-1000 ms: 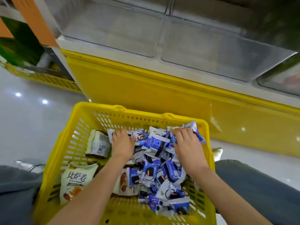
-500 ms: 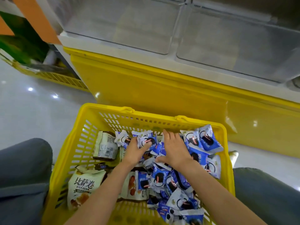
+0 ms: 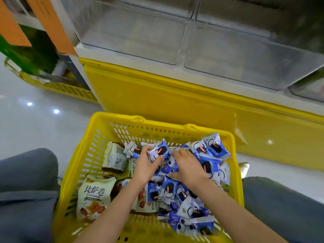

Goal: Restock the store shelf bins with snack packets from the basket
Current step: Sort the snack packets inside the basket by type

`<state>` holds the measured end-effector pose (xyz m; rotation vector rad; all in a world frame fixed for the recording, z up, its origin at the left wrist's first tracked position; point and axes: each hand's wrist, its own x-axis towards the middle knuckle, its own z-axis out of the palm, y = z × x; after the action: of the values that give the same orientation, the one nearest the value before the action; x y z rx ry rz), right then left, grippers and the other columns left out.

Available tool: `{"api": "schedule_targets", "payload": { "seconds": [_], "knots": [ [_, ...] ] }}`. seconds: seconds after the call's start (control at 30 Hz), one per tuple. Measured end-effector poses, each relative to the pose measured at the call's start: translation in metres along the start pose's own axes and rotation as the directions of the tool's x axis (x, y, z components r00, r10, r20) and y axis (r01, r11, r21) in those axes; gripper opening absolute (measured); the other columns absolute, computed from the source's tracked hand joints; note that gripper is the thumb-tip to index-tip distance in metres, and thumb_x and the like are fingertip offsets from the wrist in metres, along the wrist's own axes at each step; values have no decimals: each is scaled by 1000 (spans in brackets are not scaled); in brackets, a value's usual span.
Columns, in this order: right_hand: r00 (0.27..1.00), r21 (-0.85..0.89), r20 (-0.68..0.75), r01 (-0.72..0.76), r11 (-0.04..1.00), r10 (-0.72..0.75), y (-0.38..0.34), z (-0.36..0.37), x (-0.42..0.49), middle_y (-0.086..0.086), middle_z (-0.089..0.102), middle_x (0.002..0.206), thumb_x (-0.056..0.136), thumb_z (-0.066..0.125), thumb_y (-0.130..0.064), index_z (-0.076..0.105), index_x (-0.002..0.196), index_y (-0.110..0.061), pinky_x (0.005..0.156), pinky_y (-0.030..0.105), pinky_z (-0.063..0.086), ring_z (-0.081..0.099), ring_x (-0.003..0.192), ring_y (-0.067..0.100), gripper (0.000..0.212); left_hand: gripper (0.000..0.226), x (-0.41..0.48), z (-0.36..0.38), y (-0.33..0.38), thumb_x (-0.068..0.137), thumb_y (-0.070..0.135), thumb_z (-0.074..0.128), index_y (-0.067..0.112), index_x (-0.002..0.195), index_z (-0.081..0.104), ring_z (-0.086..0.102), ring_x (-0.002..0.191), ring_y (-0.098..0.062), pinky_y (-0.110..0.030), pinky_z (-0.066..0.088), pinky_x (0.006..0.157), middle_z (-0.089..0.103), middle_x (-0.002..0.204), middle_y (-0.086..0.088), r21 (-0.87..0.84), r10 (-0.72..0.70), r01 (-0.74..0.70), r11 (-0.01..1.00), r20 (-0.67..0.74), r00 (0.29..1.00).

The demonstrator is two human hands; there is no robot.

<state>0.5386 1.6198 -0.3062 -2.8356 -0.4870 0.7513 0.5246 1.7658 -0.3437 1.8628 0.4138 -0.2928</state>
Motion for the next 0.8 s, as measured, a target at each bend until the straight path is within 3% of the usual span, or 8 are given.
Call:
{"api": "schedule_targets", "payload": {
  "seconds": [0.1, 0.2, 0.27, 0.4, 0.5, 0.6, 0.7, 0.8],
  "knots": [
    [995, 94, -97, 30, 995, -21, -4, -9, -14, 1, 46, 125, 88, 61, -38, 49, 123, -18, 89, 25, 38, 46, 117, 18, 42, 29, -18, -9, 15, 84, 19, 66, 19, 99, 41, 56, 63, 3, -8, 41, 51, 59, 81, 7, -30, 52, -52, 998, 4, 999],
    [978, 192, -206, 65, 979, -24, -3, -19, -37, -5, 56, 107, 85, 65, -40, 55, 96, -24, 70, 18, 36, 55, 94, 12, 21, 30, -40, -15, 25, 86, 21, 64, 20, 105, 41, 58, 72, 2, -8, 43, 58, 61, 90, 6, -85, 79, -74, 994, 55, 995],
    [983, 289, -179, 21, 957, 32, 3, -26, -54, -8, 62, 99, 80, 69, -41, 52, 88, -28, 66, 20, 40, 56, 81, 8, 23, 27, -57, -16, 28, 88, 23, 62, 23, 104, 41, 57, 70, 4, -7, 41, 58, 61, 92, 4, -93, 101, -90, 992, 121, 988],
    [998, 387, 37, -59, 920, 49, 21, -31, -88, -13, 60, 87, 72, 76, -44, 45, 94, -34, 63, 22, 44, 57, 71, 4, 39, 25, -86, -10, 23, 90, 25, 59, 30, 102, 38, 54, 61, 7, -6, 41, 55, 59, 91, 8, -108, 56, -19, 994, 346, 937],
    [974, 336, 225, -95, 937, 17, 31, -26, -108, -13, 56, 90, 71, 76, -48, 44, 102, -33, 61, 15, 39, 54, 79, 5, 47, 28, -99, -5, 16, 91, 28, 56, 31, 108, 34, 53, 65, 6, -5, 40, 54, 55, 93, 10, -64, -18, 61, 996, 529, 849],
    [955, 295, 294, -126, 947, 35, 39, -18, -122, -8, 56, 99, 73, 76, -44, 46, 109, -26, 62, 12, 36, 52, 90, 9, 50, 26, -108, 3, 9, 92, 32, 56, 28, 104, 33, 52, 57, 12, -6, 39, 54, 54, 90, 7, 27, -25, 9, 1000, 647, 762],
    [971, 86, 219, -116, 990, 95, 45, -9, -133, -2, 56, 114, 81, 70, -38, 45, 102, -26, 72, 24, 38, 52, 100, 15, 35, 29, -114, 19, 0, 89, 32, 60, 28, 102, 35, 57, 77, -3, -19, 44, 69, 57, 96, 4, 86, 11, -71, 994, 555, 832],
    [983, -7, 146, -109, 994, 109, 48, -3, -139, -1, 54, 121, 84, 66, -36, 47, 108, -24, 81, 28, 40, 52, 108, 18, 34, 28, -116, 27, -7, 88, 29, 62, 28, 99, 36, 54, 74, -6, -23, 43, 68, 57, 92, 4, 93, 15, -64, 994, 459, 888]
  ]
}}
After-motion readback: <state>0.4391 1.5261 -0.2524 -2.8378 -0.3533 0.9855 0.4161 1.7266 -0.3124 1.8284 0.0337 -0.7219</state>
